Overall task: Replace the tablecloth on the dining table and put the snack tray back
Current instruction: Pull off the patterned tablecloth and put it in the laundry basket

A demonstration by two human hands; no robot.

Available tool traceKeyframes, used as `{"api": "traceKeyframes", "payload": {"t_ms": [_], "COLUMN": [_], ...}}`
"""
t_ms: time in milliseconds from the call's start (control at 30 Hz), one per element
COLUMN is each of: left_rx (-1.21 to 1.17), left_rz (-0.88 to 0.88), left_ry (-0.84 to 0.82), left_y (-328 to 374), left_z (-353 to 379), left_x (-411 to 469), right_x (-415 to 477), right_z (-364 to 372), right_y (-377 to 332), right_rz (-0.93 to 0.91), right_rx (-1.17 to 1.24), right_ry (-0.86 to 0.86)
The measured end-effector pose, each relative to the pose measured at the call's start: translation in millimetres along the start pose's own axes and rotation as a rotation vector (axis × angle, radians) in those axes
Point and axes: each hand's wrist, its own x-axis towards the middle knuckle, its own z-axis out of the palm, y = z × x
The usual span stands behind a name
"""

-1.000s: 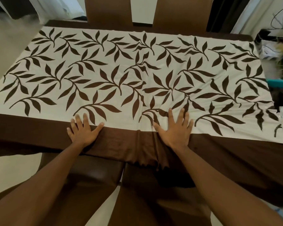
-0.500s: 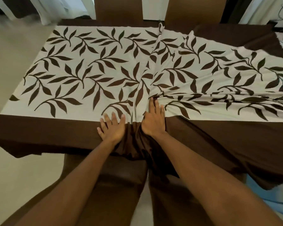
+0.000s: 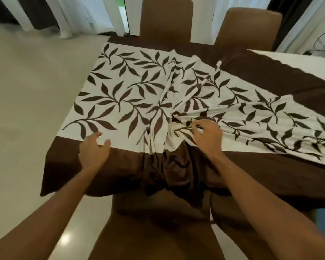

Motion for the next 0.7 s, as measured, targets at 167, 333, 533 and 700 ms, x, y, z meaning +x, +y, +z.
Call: {"api": "traceKeyframes", "payload": {"t_ms": [167, 333, 533, 700], "left_rx": [0.38, 0.413, 0.279, 0.168], "left_rz": [0.105, 0.157, 0.343, 0.418], "left_ry": [-0.214, -0.14, 0.103, 0.203], "left_y": [-63.4, -62.7, -57.0, -51.1], "left_z": [-4.2, 5.3, 21.7, 22.6], "left_x": [12.8, -2.0, -9.5, 6.7], "right_x": [-20.0, -18.9, -11.7, -8.6], "right_z": [-21.5, 34.2, 76.6, 84.0], "right_y": [51.7, -6.2, -95.0, -159.8], "right_rz": [0.549, 0.321, 0.103, 0.262], "right_rx": [-0.388, -0.371, 0.036, 0.517], "right_ry": [-0.367, -0.353, -0.31, -0.743]}}
